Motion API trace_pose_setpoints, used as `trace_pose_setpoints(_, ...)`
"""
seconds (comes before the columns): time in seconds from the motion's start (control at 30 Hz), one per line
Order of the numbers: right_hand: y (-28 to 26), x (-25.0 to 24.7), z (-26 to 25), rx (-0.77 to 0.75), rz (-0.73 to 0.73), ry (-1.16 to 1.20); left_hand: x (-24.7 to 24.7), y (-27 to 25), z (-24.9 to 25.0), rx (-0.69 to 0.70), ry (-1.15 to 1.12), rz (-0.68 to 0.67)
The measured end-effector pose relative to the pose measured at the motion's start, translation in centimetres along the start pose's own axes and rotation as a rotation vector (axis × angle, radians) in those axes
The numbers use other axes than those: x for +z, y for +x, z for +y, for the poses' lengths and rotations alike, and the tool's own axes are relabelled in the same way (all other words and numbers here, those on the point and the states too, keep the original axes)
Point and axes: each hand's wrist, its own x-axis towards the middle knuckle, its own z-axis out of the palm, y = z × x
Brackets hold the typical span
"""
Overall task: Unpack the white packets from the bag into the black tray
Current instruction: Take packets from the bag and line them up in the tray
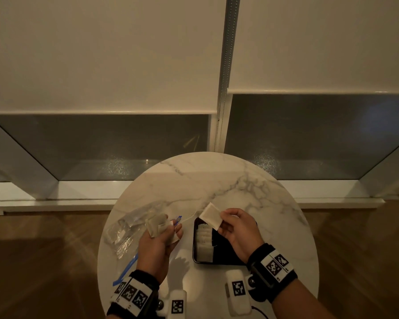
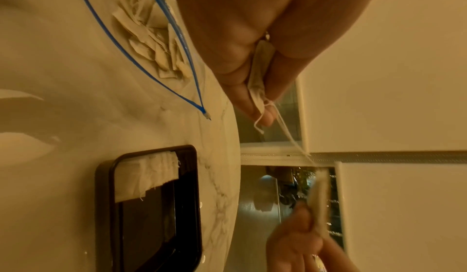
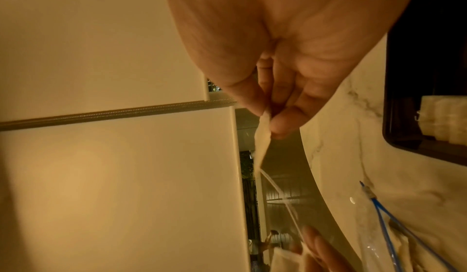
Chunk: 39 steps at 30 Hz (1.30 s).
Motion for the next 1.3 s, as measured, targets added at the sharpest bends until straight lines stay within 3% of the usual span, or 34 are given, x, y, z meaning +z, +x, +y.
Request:
trace_pose_setpoints(0.2, 0.6, -1.8, 0.2, 0.041, 0.052, 0.048, -1.6, 0.2, 0.1, -0.019, 0.001, 0.043)
trace_pose_setpoints(0.37, 1.4, -2.3, 0.8, 0.097, 0.001, 0.077, -2.0, 0.4, -0.7, -0.056, 0.012, 0.055)
trace_pose_setpoints(0.57, 3.7, -3.4, 2.6, 0.149, 0.053, -0.036, -2.1, -0.3, -1.3, -0.083, 0.067, 0.013)
trace_pose_setpoints(0.63, 4.9, -3.9, 3.1, 0.132, 0.111, -0.189, -2.3, -0.5, -1.4, -0.086, 0.076, 0.014)
trace_pose_setpoints(0.7, 6.6, -4.6, 3.9, 0.117, 0.154, -0.498, -2.4, -0.7, -1.5, -0.080, 0.086, 0.013)
trace_pose_setpoints(0.77, 8.6, -5.3, 4.7, 0.080, 0.134, -0.892, -2.5, -0.8, -1.6, -0.075, 0.091, 0.011)
trace_pose_setpoints(0.83, 10.3, -5.8, 5.0, 0.080, 0.098, -1.123, -2.5, -1.1, -1.6, -0.065, 0.100, 0.009)
trace_pose_setpoints(1.1, 15.2, -7.5, 6.8, 0.198, 0.141, -1.336, -3.4, -1.5, -2.4, -0.078, 0.129, 0.013)
trace_pose_setpoints(1.3, 16.4, -7.6, 7.6, 0.255, 0.146, -1.345, -3.6, -1.6, -3.0, -0.099, 0.155, 0.017)
